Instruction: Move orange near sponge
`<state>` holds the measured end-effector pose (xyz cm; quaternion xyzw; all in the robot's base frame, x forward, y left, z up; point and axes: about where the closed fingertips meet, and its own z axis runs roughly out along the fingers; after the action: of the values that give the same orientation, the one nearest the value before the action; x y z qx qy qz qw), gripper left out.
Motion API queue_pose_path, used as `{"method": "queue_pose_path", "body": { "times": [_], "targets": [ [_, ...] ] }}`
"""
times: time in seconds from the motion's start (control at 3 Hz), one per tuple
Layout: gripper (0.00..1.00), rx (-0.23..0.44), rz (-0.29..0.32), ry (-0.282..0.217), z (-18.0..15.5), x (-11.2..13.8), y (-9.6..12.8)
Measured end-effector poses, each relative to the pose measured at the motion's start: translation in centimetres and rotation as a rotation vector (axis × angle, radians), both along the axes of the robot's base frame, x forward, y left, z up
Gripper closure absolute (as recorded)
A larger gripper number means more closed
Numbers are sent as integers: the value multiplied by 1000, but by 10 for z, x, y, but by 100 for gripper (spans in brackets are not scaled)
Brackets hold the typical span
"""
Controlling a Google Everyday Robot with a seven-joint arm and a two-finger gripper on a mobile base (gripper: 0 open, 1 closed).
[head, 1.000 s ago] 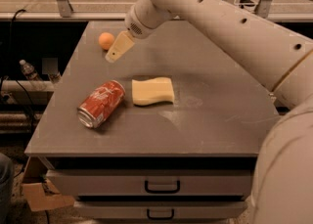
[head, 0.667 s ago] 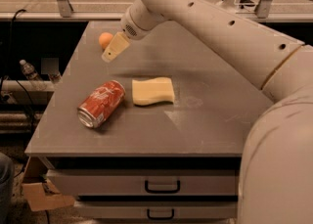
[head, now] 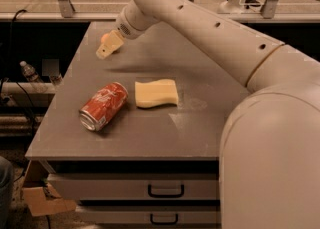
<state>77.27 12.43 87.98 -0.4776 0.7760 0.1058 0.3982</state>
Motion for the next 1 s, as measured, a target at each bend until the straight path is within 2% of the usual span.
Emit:
{"method": "queue_pose_path", "body": {
  "times": [0.67, 1.0],
  "targets": [
    [0, 18, 48, 35, -16, 7, 34],
    [17, 26, 66, 45, -23, 10, 43]
  ]
}}
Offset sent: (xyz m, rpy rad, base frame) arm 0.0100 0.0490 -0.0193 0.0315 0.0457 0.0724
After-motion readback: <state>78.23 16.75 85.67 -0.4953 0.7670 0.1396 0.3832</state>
